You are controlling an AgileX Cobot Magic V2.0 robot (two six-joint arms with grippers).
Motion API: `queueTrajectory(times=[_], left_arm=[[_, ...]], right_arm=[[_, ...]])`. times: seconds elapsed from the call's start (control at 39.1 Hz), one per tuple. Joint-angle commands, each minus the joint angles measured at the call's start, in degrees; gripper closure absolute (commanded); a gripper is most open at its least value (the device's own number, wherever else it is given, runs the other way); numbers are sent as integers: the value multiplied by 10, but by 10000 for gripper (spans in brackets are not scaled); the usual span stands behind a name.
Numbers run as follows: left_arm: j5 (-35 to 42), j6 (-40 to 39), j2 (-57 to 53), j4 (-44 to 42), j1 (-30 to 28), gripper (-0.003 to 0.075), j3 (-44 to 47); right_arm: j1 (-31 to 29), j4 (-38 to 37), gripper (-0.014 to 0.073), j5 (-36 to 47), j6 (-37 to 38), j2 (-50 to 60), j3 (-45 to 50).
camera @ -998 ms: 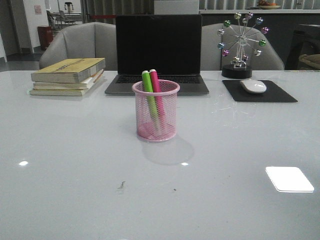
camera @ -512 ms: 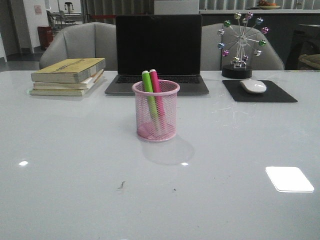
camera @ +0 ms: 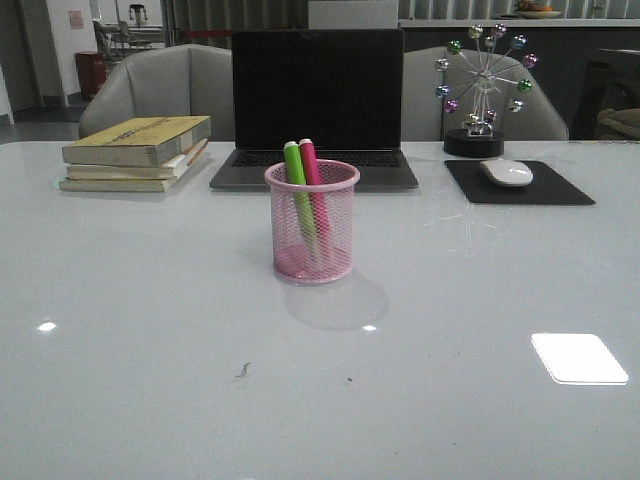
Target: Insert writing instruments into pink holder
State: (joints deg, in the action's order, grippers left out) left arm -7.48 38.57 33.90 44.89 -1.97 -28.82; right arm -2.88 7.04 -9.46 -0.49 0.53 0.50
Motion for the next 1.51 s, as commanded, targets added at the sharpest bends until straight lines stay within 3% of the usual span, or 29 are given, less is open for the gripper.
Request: queueTrajectory(times=[0.0,1.48], left_arm=[[36,-4,1,9,-1,411,-16],[44,-4,1,9,-1,411,-16]], right_arm=[[-2,-5,536,45,0,11,-3],[-2,-29,536,28,0,11,13]])
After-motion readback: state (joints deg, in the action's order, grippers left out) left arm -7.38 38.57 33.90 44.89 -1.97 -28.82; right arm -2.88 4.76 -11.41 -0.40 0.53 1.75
